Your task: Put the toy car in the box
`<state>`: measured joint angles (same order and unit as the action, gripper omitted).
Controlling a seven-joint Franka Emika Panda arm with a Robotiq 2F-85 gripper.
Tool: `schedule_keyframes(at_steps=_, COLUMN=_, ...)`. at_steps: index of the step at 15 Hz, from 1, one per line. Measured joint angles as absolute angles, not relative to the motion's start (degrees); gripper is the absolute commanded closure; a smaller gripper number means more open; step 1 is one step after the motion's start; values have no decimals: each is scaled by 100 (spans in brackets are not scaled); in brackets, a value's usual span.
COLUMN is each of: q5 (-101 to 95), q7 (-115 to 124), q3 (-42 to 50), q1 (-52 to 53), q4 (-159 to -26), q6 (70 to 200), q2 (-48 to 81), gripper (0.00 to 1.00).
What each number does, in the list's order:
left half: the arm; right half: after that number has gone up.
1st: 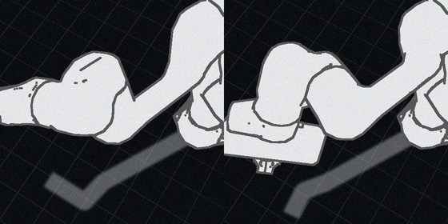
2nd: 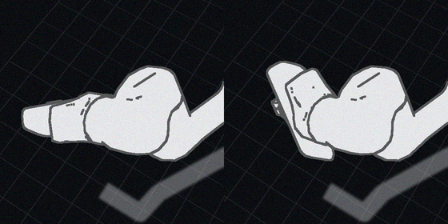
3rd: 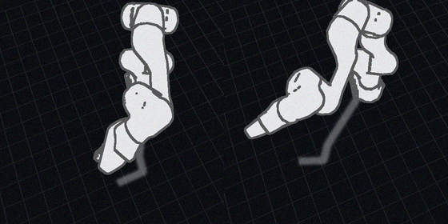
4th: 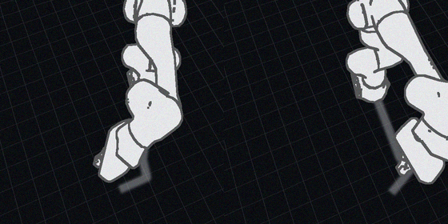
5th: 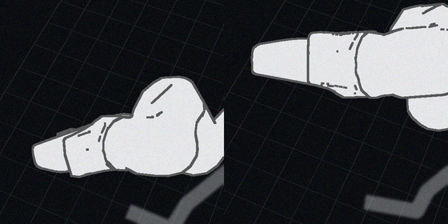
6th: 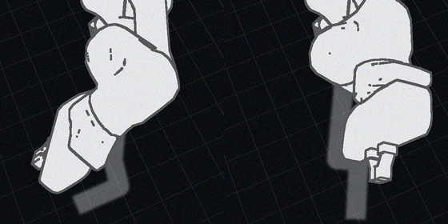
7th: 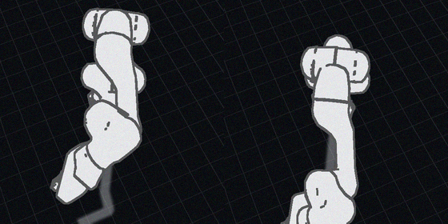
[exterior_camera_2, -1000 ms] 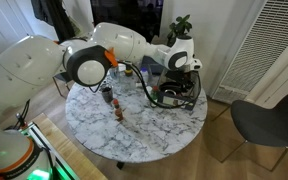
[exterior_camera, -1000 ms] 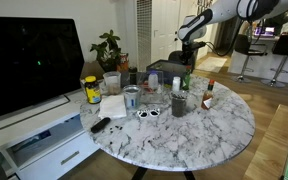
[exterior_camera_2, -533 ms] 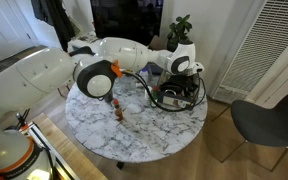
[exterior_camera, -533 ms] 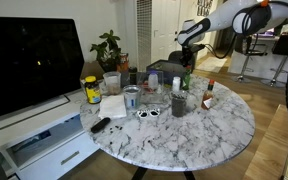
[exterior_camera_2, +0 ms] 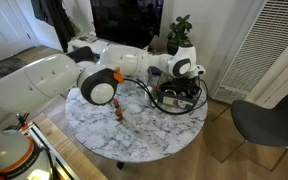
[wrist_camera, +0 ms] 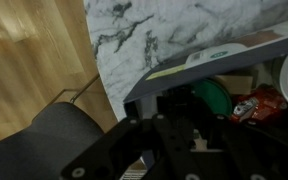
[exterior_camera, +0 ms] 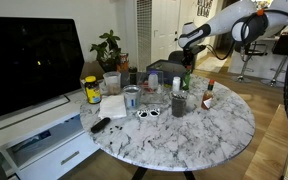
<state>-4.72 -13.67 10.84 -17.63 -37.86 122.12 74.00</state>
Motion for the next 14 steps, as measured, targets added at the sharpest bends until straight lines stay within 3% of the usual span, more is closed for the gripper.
schedule_keyframes(at_steps=5, q5=-519, q7=-1362, q3=1135, q1=-1785, q4=-3469, q6=12096, q2=7593, gripper=92)
schedule_keyframes(at_steps=7, q5=-519, q7=-1359, q3=1183, q1=-1781, q4=-3441, q6=12096, q2=7626, gripper=44)
schedule_keyframes(at_steps=8, q5=-519, q7=-1356, q3=1193, q1=-1781, q4=-3441, q6=12096, q2=7631, gripper=43)
schedule_keyframes(at_steps=14, q5=-502, q7=-1351, q3=1210, q1=-1764, q4=-3331, q6=11855, q2=7611, gripper=1)
